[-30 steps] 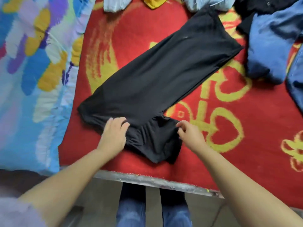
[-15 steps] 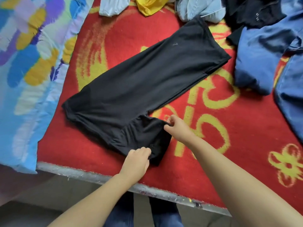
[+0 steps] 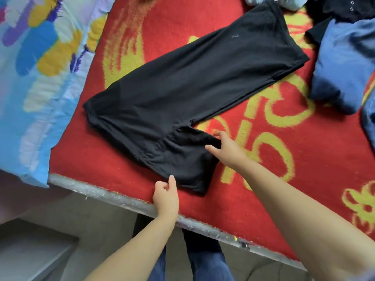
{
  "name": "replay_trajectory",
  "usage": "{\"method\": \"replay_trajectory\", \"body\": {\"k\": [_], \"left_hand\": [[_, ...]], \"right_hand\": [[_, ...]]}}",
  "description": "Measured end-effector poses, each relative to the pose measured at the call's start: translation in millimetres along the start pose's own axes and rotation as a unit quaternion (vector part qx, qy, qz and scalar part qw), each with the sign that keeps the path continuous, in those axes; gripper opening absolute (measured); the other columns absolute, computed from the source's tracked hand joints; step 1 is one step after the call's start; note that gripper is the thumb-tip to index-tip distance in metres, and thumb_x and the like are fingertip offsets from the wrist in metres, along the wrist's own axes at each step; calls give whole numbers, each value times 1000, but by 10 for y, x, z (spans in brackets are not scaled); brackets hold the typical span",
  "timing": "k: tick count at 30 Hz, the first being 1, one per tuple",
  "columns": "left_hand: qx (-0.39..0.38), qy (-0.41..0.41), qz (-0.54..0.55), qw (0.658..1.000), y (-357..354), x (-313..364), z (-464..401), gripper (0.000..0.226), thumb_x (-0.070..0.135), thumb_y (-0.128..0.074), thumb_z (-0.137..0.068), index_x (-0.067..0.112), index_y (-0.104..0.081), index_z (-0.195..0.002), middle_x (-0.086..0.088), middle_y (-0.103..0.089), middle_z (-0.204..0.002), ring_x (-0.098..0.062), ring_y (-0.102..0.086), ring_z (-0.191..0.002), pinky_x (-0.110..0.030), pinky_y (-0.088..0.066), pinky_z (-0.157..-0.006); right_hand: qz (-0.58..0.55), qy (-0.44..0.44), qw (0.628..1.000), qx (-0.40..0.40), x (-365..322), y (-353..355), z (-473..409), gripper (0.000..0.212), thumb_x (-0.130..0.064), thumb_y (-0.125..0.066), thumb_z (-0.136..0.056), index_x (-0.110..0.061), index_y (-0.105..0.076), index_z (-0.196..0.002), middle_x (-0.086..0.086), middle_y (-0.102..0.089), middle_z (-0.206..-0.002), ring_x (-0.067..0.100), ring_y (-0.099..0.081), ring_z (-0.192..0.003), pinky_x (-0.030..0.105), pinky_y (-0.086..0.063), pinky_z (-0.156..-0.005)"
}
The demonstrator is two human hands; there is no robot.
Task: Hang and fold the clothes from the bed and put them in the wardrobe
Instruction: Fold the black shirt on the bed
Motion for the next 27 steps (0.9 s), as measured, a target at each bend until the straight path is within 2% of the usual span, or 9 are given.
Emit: {"method": "replay_trajectory", "body": {"k": [2,5,7,10,16,21,24,26,27], "left_hand": [[74,126,135,980,11,-13,-9,30,35,-57,-93,7,-47,-97,-20,-63,-103,-30,-60,-87,-41,-50,-83],[16,218,338,916,-79,104,-11,57,30,-69,-86,9,-42,-133,-10,-57,-122,-21,-60,-95,-31,-45,-86],[-99,227,410,878,-143,256,-60,52,28,-69,-86,12,-49,-131,-9,-61,-124,-21,-61,-106,-34,-47,-93],[-223,211,429,850,-199,411,-60,39,21,-66,-88,8,-60,-125,-11,-68,-116,-25,-64,-108,-43,-48,-98],[-195,266,349,877,-142,138,287,35,24,-69,-87,3,-60,-113,-12,-68,-112,-26,-64,-103,-36,-53,-80],[-211,287,434,828,147,452,57,21,25,-61,-92,8,-66,-103,-11,-74,-94,-23,-71,-77,-32,-59,-63],[-203,268,544,768,319,923,-281,21,22,-53,-96,4,-63,-93,-12,-74,-76,-23,-71,-61,-33,-59,-54],[-195,235,596,743,426,1184,-529,34,30,-42,-100,1,-60,-98,-15,-73,-78,-25,-72,-66,-37,-59,-61],[-196,214,604,742,476,1274,-643,42,35,-36,-102,-1,-57,-104,-18,-72,-86,-27,-72,-74,-40,-57,-68]], "right_hand": [[28,-17,999,-20,-22,-33,-8,52,-39,-56,-94,-11,-46,-136,7,-56,-133,26,-51,-123,29,-39,-87],[-51,-50,997,-28,-63,-21,-16,33,-33,-58,-93,-15,-57,-121,4,-60,-118,21,-57,-108,29,-44,-86],[-129,-50,989,-45,-97,4,7,10,-25,-60,-92,-19,-54,-88,-2,-58,-87,13,-57,-74,23,-45,-62],[-231,-75,967,-73,-128,65,34,10,-17,-61,-91,-16,-54,-83,3,-62,-80,12,-61,-66,22,-49,-48],[-221,-221,938,-148,12,135,140,15,-17,-70,-87,-10,-58,-81,7,-57,-84,17,-61,-70,27,-55,-55],[-356,-215,898,-145,-356,240,-14,13,-11,-61,-92,-10,-56,-80,7,-57,-70,12,-61,-46,20,-51,-45],[-527,-146,831,-99,-809,307,-223,5,-4,-54,-95,-9,-53,-96,13,-59,-90,15,-69,-58,23,-54,-51],[-597,-95,795,-56,-1027,307,-368,28,-3,-55,-94,-11,-45,-118,18,-62,-111,23,-73,-81,31,-58,-63],[-580,-76,810,-28,-1098,283,-416,36,-4,-55,-93,-13,-42,-125,17,-63,-114,24,-72,-89,34,-59,-70]]}}
Point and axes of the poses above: each hand's wrist, its own z-axis away from the middle knuckle, its own y-axis out of the back of the hand, x = y × z, the point moved 3 cm from there along -z, towards the middle knuckle
